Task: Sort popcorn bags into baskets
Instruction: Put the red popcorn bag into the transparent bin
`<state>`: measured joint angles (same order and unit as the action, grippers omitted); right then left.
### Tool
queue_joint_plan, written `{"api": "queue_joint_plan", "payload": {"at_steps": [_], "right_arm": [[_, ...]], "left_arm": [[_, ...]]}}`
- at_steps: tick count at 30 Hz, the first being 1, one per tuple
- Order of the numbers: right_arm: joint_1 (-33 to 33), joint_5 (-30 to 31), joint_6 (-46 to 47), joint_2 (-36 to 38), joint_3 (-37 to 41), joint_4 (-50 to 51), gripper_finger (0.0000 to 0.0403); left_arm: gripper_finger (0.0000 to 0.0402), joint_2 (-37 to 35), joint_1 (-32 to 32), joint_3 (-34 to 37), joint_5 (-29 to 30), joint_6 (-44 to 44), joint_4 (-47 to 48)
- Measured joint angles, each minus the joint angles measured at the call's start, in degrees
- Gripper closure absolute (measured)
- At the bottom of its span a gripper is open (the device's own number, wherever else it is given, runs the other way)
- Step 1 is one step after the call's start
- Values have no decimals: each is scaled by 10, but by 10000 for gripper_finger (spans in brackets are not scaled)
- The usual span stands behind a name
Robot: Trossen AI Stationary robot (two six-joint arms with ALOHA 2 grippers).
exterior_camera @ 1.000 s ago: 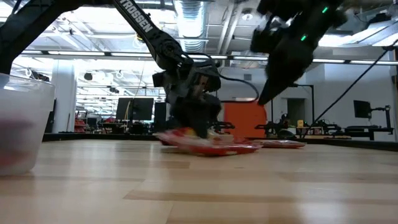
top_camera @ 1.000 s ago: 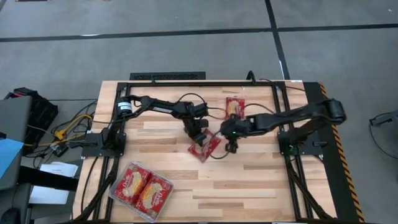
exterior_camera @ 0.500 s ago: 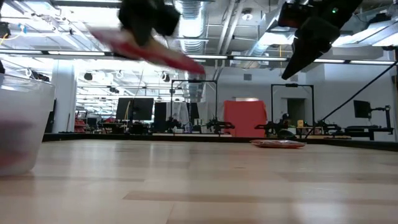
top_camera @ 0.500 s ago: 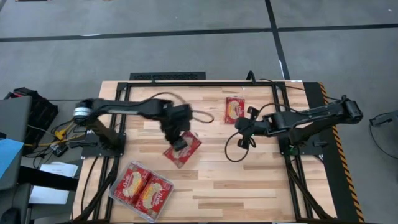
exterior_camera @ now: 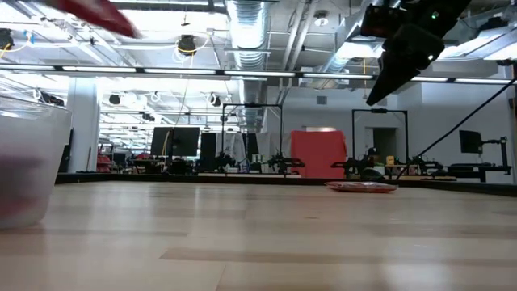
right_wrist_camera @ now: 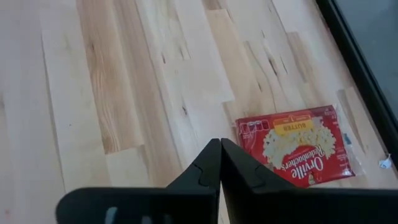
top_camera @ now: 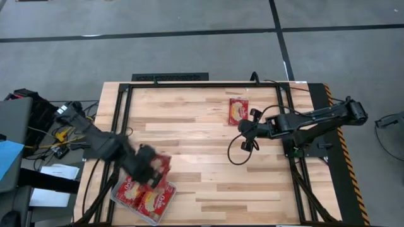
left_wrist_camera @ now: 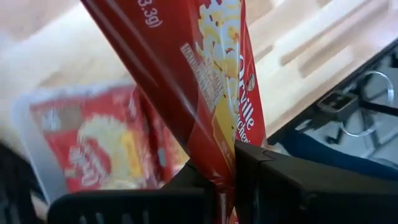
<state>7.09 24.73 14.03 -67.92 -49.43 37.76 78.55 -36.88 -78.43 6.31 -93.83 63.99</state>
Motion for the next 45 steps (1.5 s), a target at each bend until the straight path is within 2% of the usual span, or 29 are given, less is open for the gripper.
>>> {"api": "queue_joint_plan", "payload": {"at_steps": [3,6,12,17,21,24,28,34,39,45], "right_arm": [[0,-4,-4,0,0,-1,378],[-2,-6,-5,0,0,-3,387],[-2,-6,-5,0,0,-5,380],[-2,-6,-5,0,0,-5,370],[-2,-6,0,0,0,-5,377],[-2,-7,10,0,0,-5,385],[-2,-7,10,0,0,-4,385],[-2,-7,11,0,0,-4,368],[-2,-7,11,0,0,-3,369],[-2,-7,10,0,0,-2,384]], "left_arm": [[394,4,-65,9,41,-58,-15],[394,3,-105,31,71,-99,-27],[394,3,-151,87,63,-114,-96],[393,3,-150,126,40,-42,-162],[393,4,-144,155,12,-26,-161],[393,3,-144,182,-12,-4,-216],[393,3,-144,207,-15,13,-287],[388,4,-130,225,-18,7,-290],[346,3,-120,225,-34,42,-312],[287,3,-113,224,-35,38,-309]]}}
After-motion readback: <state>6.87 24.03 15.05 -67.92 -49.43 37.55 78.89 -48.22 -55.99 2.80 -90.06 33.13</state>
